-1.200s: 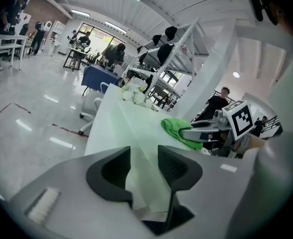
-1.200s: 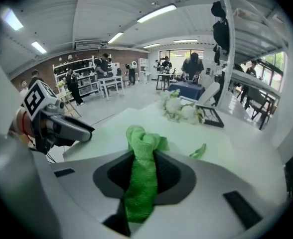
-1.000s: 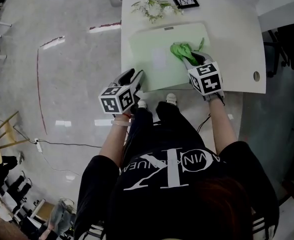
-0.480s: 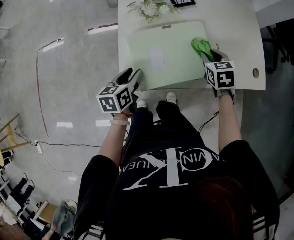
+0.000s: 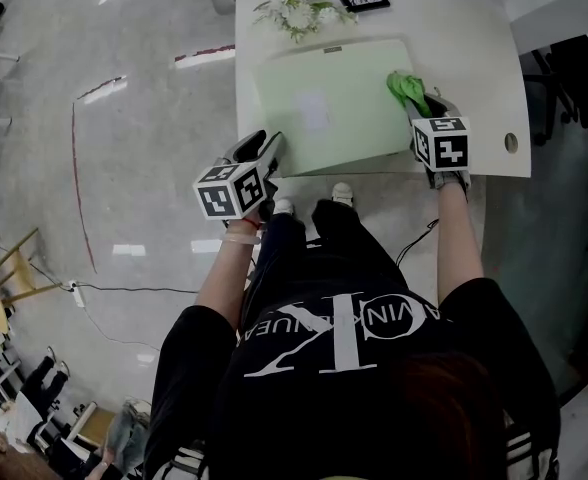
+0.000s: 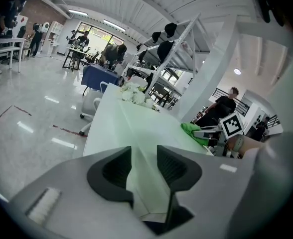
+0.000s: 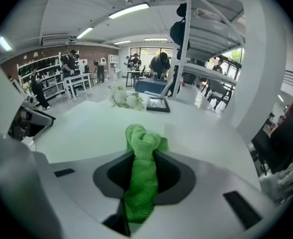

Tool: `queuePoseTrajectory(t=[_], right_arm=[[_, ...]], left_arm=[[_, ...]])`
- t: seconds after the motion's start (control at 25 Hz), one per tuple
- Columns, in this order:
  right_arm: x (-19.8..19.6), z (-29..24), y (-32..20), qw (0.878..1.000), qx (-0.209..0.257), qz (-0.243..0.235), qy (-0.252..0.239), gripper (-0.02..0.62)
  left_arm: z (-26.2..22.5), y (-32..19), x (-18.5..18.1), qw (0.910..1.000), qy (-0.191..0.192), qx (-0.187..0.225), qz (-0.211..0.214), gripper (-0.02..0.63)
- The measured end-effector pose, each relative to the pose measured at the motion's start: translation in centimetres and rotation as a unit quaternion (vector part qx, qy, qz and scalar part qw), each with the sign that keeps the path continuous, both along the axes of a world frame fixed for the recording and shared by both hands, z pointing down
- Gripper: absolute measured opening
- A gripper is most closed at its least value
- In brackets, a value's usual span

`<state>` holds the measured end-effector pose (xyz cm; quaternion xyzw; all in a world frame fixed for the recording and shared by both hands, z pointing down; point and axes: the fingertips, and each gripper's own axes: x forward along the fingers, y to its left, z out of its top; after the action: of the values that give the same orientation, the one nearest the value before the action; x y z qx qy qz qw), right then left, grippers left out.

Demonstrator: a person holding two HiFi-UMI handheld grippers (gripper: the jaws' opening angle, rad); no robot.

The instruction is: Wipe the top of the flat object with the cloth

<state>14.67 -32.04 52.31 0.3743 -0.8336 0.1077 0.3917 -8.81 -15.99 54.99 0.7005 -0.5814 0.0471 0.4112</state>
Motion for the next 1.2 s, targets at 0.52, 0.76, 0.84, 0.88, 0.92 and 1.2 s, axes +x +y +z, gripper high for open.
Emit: queuePoseTrajectory(t=[0.52, 0.76, 0.84, 0.88, 0.92, 1.2], right_arm=[[0.0, -0.6, -0.9, 1.000, 0.020, 0.018, -0.003, 0.084], [-3.7, -2.7, 2.5, 0.998, 0.034, -0.022, -0.040, 0.084], [-6.1, -2.8, 4.6, 0.997, 0.015, -0.052, -0.055, 0.084], [-7.2, -2.9, 5.7, 0.996, 0.005, -0.064, -0.064, 0.084], [-8.3, -2.9, 6.8, 0.994, -0.005, -0.075, -0.074, 0.084], [-14.6, -2.7, 13.4, 0.984, -0.043, -0.148, -0.084, 0.084]], left_arm=[[-0.5, -1.1, -0.2, 0.9996, 0.022, 0.019, 0.004, 0.158], [-1.2, -1.5, -2.3, 0.9983, 0.029, 0.049, -0.010, 0.160], [-1.3, -1.9, -2.7, 0.9982, 0.031, 0.051, -0.005, 0.149], [-1.3, -2.2, -2.9, 0.9982, 0.030, 0.051, -0.003, 0.135], [-1.3, -2.3, -3.0, 0.9982, 0.030, 0.051, 0.000, 0.122], [-1.5, -3.6, -2.8, 0.9975, 0.039, 0.050, 0.032, 0.109]])
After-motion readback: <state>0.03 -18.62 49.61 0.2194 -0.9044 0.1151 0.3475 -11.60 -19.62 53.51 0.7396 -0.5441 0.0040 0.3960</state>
